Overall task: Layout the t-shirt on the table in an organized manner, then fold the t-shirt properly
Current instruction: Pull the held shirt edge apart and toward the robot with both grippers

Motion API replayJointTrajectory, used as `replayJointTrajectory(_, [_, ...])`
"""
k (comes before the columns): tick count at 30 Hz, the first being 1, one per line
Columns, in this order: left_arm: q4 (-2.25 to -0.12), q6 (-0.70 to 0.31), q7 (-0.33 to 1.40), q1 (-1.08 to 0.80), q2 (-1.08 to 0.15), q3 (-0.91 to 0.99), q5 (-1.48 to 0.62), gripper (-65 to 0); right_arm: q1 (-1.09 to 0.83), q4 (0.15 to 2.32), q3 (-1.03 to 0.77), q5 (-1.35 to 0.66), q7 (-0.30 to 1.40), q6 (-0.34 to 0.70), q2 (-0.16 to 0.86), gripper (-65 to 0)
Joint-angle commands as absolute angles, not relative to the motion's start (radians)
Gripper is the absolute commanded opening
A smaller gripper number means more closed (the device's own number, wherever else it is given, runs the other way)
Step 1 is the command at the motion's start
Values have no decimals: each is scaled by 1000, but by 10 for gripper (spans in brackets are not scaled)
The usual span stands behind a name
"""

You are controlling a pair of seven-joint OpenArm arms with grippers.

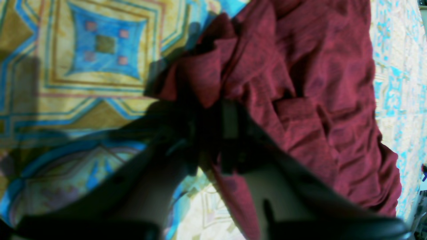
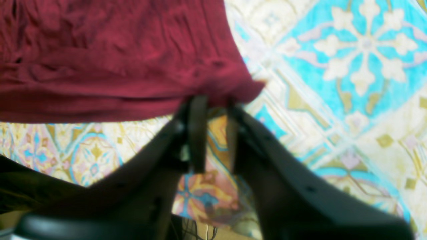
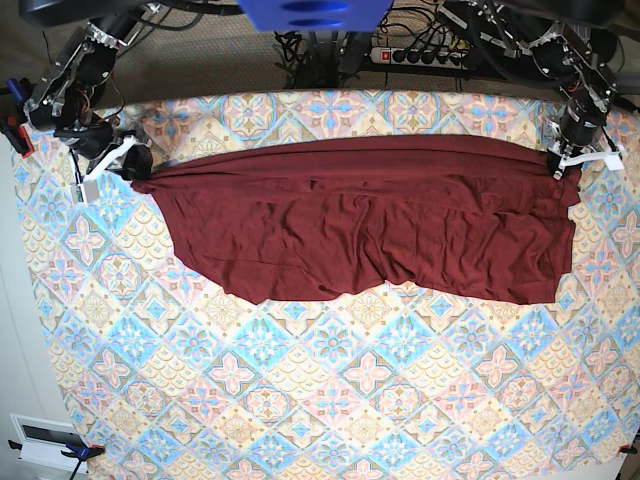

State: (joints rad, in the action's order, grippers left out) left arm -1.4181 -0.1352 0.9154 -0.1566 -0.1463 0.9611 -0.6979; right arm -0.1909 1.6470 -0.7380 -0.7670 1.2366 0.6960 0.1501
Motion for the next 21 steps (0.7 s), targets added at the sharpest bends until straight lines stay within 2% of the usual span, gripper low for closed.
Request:
replayJointTrajectory(1, [-1422, -120, 921, -163, -156, 963, -670, -500, -186, 1661, -745, -791, 1221, 698, 168, -492])
replayJointTrajectory(5, [-1422, -124, 923, -166, -156, 963, -671, -443, -189, 1661, -746, -799, 1219, 698, 168, -408])
replayJointTrajectory(7, [-1422, -125, 923, -177, -156, 963, -671, -438, -189, 1661, -746, -799, 1218, 698, 168, -390])
replayJointTrajectory(21, [-1422, -125, 923, -179, -154, 963, -673, -438, -189, 1659, -748, -825, 1224, 698, 170, -396])
